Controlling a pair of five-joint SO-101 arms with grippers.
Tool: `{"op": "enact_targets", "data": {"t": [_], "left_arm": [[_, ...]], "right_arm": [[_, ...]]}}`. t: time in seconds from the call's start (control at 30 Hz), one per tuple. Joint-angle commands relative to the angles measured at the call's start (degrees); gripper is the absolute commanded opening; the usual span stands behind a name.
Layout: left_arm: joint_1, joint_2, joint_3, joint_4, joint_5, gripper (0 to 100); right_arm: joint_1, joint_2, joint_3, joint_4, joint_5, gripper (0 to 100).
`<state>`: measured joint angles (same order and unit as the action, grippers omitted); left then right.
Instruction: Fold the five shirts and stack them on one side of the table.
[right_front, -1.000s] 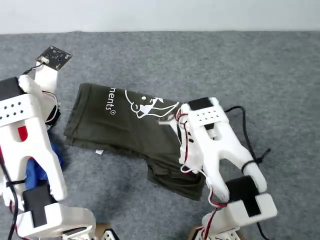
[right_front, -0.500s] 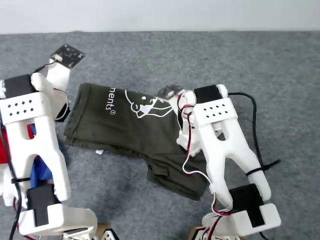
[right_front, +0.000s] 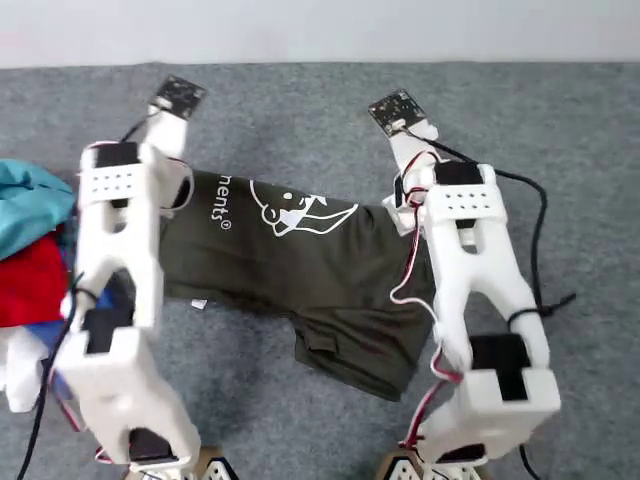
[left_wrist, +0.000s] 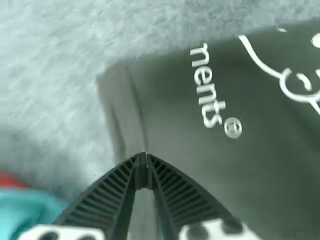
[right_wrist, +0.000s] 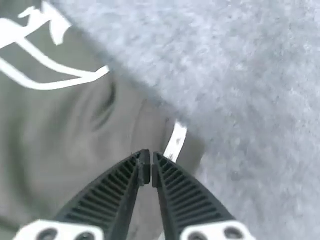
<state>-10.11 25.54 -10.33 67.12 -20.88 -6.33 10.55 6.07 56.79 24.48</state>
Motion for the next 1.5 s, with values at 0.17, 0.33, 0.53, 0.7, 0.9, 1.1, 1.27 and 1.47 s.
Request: {"op": "enact_targets", "data": {"t": [0.17,0.33,0.53,0.7,0.9,1.1,1.27,1.47], "left_arm": [[1.32,17.23,-18.77,2.81,0.62,1],[-0.70,24.79,-29.85,12.40,0.35,1],[-3.08,30.24,-40.92,19.52,0.26,1],[-2.99,30.95,-48.13,25.58,0.35,0],[-2.37,30.95,-58.33,32.35,0.44,0],[-2.46,30.95,-66.95,33.41,0.62,0],[-2.02,30.77,-70.64,33.49,0.62,0],[-0.88,23.47,-66.68,33.58,0.70,0]], "right_arm": [[0.75,11.82,-3.08,-8.13,-0.53,1.0],[4.26,17.10,-7.56,-4.97,-0.53,1.0],[5.93,17.71,-11.60,0.22,-0.53,1.0],[5.49,17.71,-16.35,4.97,-0.53,1.0],[3.65,17.63,-21.63,8.48,-0.53,1.0],[0.04,17.63,-27.34,12.88,-0.53,1.0],[-1.27,17.54,-36.40,20.70,-0.53,1.2],[-0.40,17.54,-52.75,35.21,-0.53,1.5]]}}
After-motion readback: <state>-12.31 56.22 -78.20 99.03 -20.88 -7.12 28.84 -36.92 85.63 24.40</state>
